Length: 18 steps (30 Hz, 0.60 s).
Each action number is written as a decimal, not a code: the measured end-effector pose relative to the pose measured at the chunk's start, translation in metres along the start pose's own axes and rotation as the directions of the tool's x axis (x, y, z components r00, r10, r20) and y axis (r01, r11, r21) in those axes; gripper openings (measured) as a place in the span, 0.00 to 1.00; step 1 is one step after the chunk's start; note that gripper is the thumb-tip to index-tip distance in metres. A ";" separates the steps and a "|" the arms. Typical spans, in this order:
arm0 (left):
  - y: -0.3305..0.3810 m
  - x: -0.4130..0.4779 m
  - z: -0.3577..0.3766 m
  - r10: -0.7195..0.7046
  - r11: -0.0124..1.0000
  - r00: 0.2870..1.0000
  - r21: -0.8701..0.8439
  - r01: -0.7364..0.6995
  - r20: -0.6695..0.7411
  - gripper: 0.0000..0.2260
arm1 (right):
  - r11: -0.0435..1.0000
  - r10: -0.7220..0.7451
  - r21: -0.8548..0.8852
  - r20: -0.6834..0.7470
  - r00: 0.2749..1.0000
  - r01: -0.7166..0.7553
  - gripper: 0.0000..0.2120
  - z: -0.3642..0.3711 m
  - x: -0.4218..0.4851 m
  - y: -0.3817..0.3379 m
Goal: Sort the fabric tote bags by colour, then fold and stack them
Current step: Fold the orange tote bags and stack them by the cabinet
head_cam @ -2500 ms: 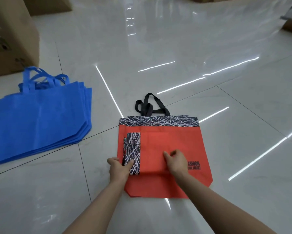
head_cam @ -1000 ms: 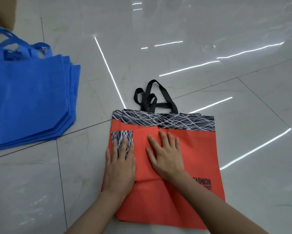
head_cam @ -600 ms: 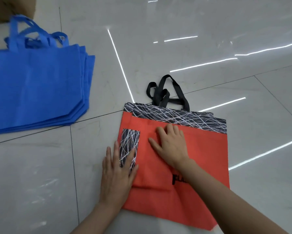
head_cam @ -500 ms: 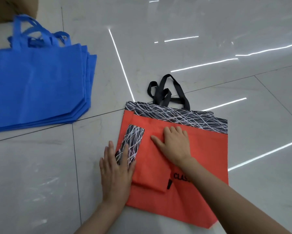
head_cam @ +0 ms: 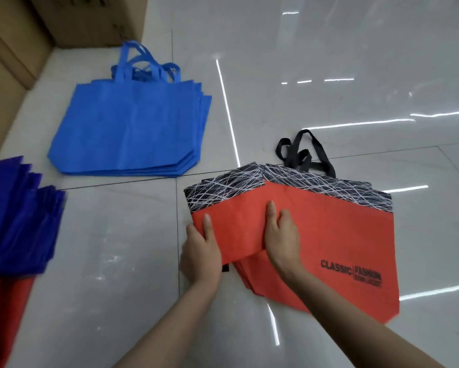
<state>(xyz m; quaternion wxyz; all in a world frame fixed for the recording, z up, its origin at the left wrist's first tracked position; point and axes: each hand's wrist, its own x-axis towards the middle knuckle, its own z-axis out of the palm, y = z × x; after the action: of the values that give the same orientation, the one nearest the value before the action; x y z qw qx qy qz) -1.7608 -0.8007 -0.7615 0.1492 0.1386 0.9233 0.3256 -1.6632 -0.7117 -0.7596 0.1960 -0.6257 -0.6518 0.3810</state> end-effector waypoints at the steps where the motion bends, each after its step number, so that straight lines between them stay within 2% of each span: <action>1: -0.001 0.003 -0.011 0.012 1.000 1.000 0.024 -0.012 -0.020 0.23 | 0.999 -0.028 0.032 0.020 0.999 0.027 0.21 0.002 -0.006 -0.008; 4: -0.010 0.015 -0.044 0.042 0.995 0.996 -0.084 -0.048 -0.074 0.21 | 0.983 -0.156 0.118 0.128 0.979 0.141 0.17 0.003 -0.023 -0.035; 7: -0.023 0.026 -0.084 0.063 0.957 0.993 -0.275 -0.088 -0.099 0.19 | 0.961 -0.229 0.222 0.315 0.921 0.163 0.14 -0.001 -0.043 -0.067; 9: -0.033 0.027 -0.115 0.077 0.937 0.991 -0.332 -0.110 -0.113 0.18 | 0.950 -0.286 0.252 0.460 0.841 0.185 0.14 -0.001 -0.056 -0.087; 11: -0.045 0.021 -0.147 0.059 0.917 0.988 -0.383 -0.111 -0.145 0.16 | 0.932 -0.359 0.248 0.545 0.758 0.263 0.13 0.003 -0.073 -0.110; 14: -0.070 0.012 -0.191 -0.051 0.880 0.977 -0.471 -0.054 -0.206 0.15 | 0.895 -0.436 0.225 0.631 0.642 0.386 0.14 0.013 -0.102 -0.148; 18: -0.114 0.020 -0.241 -0.176 0.821 0.956 -0.571 0.010 -0.236 0.15 | 0.856 -0.448 0.212 0.760 0.471 0.472 0.14 0.039 -0.133 -0.184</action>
<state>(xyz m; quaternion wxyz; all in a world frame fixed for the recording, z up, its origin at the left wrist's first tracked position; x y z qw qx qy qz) -1.8856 -1.0139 -0.6598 0.0682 -0.0046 0.8030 0.5921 -1.7956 -0.8367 -0.6189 -0.0242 -0.1974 -0.8181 0.5396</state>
